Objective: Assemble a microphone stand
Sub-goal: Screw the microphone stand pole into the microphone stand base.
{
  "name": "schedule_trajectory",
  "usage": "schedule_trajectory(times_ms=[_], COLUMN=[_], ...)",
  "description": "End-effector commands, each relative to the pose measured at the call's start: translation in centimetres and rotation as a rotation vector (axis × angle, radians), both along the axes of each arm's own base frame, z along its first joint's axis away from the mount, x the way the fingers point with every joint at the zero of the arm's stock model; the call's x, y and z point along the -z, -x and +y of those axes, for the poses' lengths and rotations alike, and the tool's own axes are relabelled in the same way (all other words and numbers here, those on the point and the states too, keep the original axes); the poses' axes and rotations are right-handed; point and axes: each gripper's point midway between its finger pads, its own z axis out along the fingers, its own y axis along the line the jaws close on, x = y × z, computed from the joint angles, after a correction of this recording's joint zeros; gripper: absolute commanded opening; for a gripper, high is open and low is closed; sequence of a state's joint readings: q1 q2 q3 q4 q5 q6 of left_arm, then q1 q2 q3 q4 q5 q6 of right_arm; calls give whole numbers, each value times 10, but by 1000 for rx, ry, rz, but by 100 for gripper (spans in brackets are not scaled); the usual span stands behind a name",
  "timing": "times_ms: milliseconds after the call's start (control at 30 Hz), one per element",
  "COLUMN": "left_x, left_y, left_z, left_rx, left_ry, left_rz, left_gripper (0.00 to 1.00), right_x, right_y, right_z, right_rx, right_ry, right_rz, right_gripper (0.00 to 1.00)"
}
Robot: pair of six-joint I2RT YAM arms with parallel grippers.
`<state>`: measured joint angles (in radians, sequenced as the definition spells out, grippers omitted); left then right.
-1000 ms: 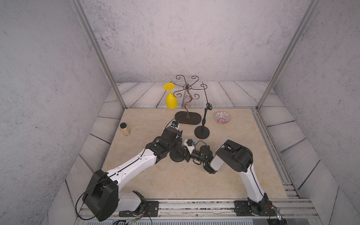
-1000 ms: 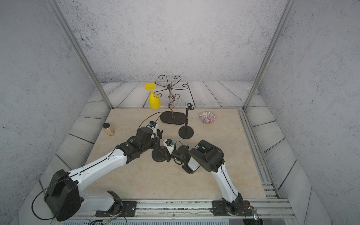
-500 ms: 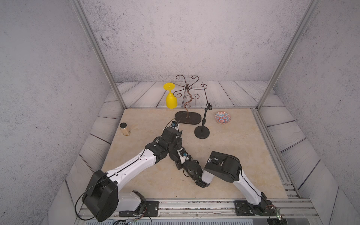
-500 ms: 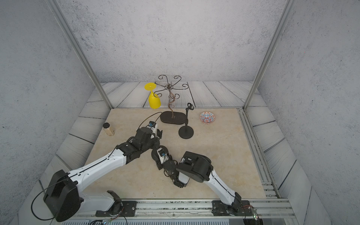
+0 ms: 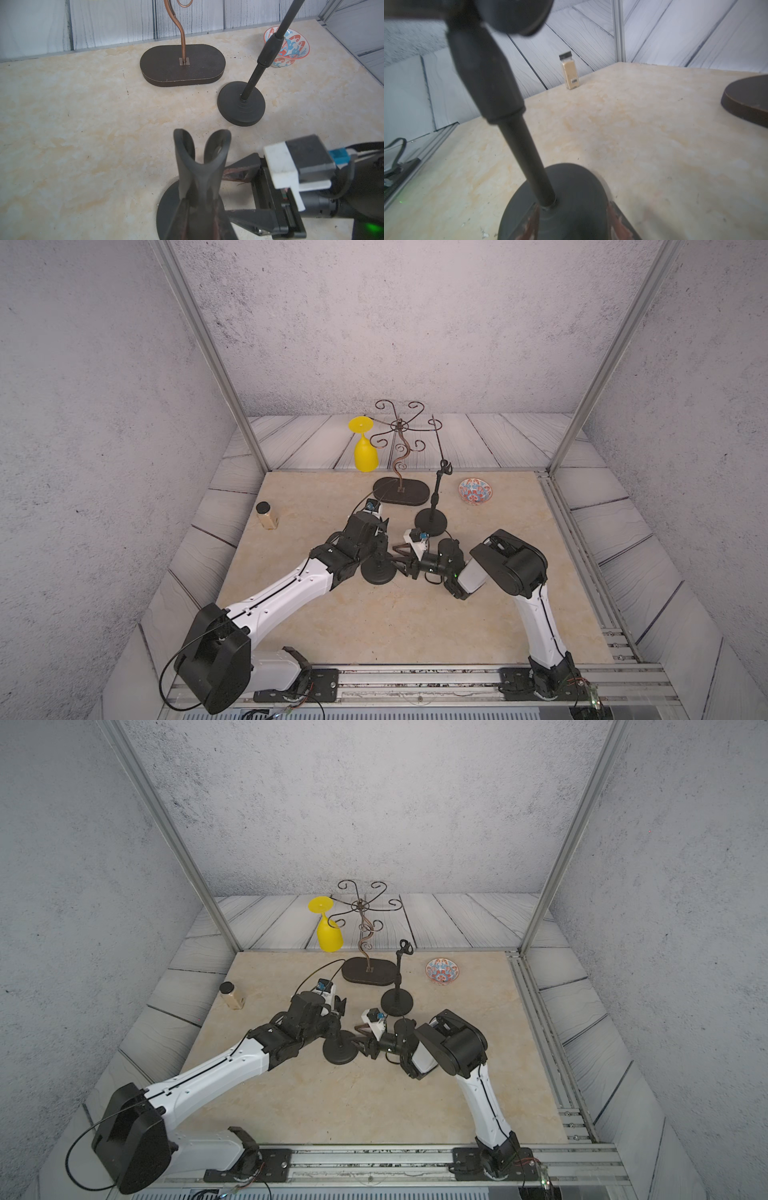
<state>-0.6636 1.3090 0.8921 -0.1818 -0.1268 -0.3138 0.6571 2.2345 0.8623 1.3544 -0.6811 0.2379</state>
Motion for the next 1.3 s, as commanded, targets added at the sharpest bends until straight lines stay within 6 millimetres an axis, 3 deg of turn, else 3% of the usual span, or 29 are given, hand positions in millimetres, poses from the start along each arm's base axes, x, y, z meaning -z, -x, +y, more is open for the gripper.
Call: schedule_trajectory(times_ms=[0, 367, 533, 667, 767, 900, 1000, 1100, 1133, 1267], left_x=[71, 72, 72, 73, 74, 76, 75, 74, 75, 72], left_y=[52, 51, 50, 50, 50, 50, 50, 50, 50, 50], left_z=[14, 14, 12, 12, 12, 13, 14, 14, 14, 16], left_rx=[57, 59, 59, 60, 57, 54, 48, 45, 46, 42], left_ry=[-120, -123, -121, -122, -120, -120, -118, -118, -119, -123], left_rz=[288, 291, 292, 293, 291, 297, 293, 290, 292, 286], left_gripper=[3, 3, 3, 3, 3, 3, 3, 3, 3, 3], right_x=[1, -3, -2, 13, 32, 54, 44, 40, 40, 38], right_y=[21, 2, -7, -18, -25, -34, -15, 1, 5, 28], right_z=[12, 29, 30, 21, 10, -29, -32, 4, 16, 50], right_rx=[-191, -201, -146, 41, 260, 830, 1113, 1038, 977, 628], right_ry=[-20, -31, -13, 41, 98, 259, 327, 271, 238, 165], right_rz=[76, 67, 52, -2, -38, -159, -286, -281, -258, -191], right_gripper=[52, 40, 17, 0, 0, 0, 0, 0, 4, 49])
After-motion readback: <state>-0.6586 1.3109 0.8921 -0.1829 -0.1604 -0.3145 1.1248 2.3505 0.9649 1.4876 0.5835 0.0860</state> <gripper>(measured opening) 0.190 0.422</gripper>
